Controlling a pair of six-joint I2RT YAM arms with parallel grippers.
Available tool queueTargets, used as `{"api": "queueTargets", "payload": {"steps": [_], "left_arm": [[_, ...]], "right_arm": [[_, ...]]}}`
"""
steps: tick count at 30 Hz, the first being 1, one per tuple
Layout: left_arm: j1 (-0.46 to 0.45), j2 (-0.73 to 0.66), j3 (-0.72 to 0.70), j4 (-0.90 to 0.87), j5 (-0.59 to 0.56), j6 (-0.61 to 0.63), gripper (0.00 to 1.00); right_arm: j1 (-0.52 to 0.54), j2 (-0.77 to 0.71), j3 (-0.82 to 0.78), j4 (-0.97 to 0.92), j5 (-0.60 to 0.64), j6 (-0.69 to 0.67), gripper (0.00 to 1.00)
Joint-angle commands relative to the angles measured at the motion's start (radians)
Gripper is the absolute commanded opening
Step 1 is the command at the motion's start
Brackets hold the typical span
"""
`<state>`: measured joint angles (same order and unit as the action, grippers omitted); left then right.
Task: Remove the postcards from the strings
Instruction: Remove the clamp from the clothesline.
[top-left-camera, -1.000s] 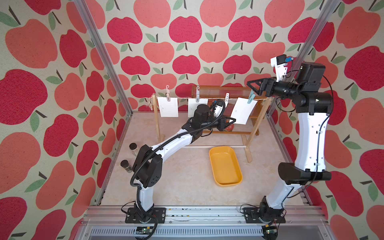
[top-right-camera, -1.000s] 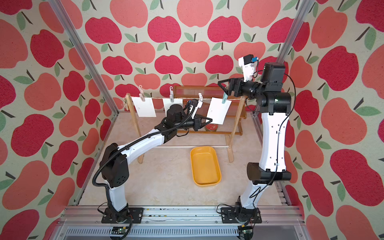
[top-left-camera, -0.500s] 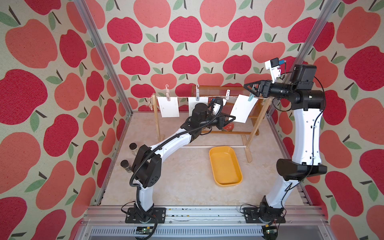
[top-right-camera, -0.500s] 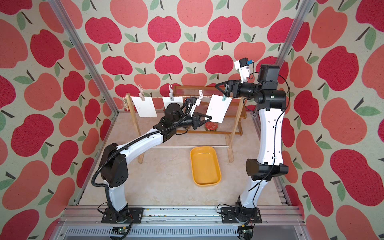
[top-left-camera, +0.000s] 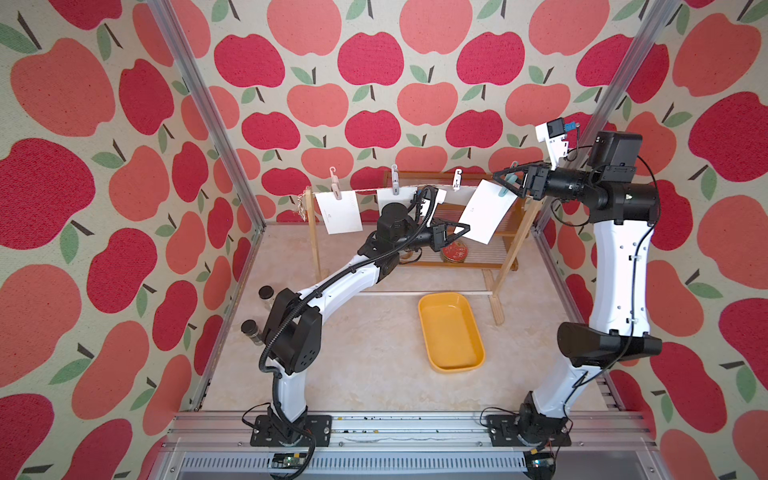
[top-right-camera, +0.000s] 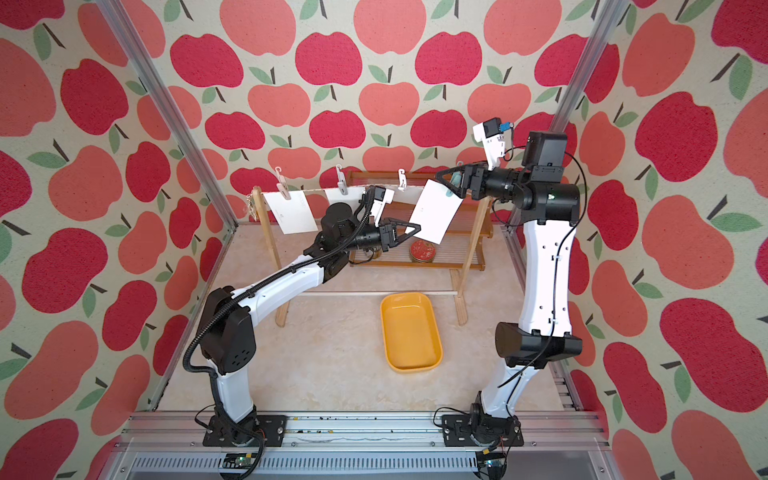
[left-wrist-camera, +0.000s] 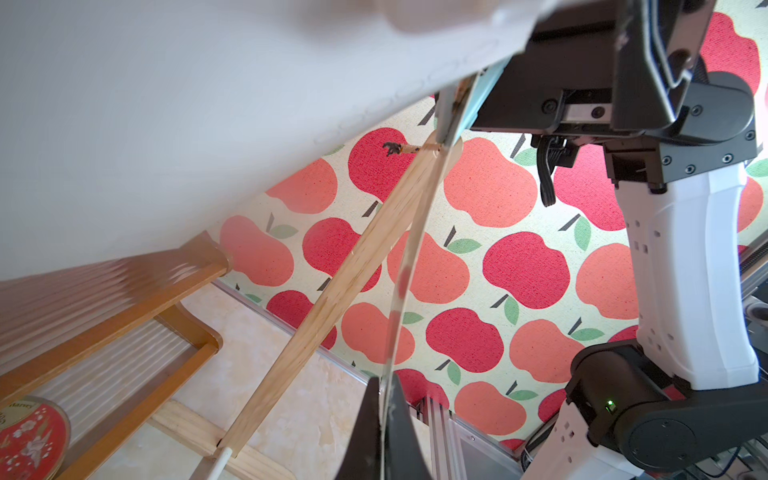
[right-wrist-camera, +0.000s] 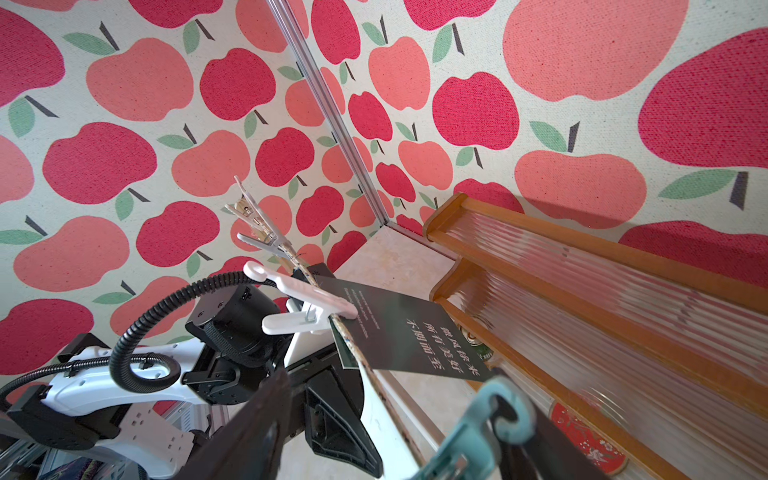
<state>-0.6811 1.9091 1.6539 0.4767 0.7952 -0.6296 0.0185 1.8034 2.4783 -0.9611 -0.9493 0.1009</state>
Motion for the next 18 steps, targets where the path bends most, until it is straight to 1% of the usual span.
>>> {"api": "queueTargets", "payload": {"steps": [1, 6, 7, 10, 13, 18], "left_arm": [[0.007, 0.008, 0.001, 0.095, 0.029, -0.057, 0.00], [0.014, 0.022, -0.002, 0.150, 0.040, -0.109, 0.00], [0.013, 0.025, -0.002, 0.152, 0.042, -0.111, 0.00], [0.014, 0.026, -0.006, 0.159, 0.045, -0.118, 0.00], [0.015, 0.028, -0.009, 0.165, 0.046, -0.121, 0.00], [0.021, 0.040, -0.002, 0.194, 0.053, -0.151, 0.00]], "right_arm": [[-0.002, -0.049, -0.048, 0.029, -0.030, -0.027, 0.75], [-0.004, -0.073, -0.096, 0.069, -0.028, -0.031, 0.72], [-0.005, -0.076, -0.104, 0.077, -0.029, -0.031, 0.70], [-0.012, -0.085, -0.127, 0.111, -0.038, -0.013, 0.69], [-0.021, -0.096, -0.162, 0.161, -0.048, 0.013, 0.64], [-0.031, -0.109, -0.212, 0.203, -0.067, 0.029, 0.64]]}}
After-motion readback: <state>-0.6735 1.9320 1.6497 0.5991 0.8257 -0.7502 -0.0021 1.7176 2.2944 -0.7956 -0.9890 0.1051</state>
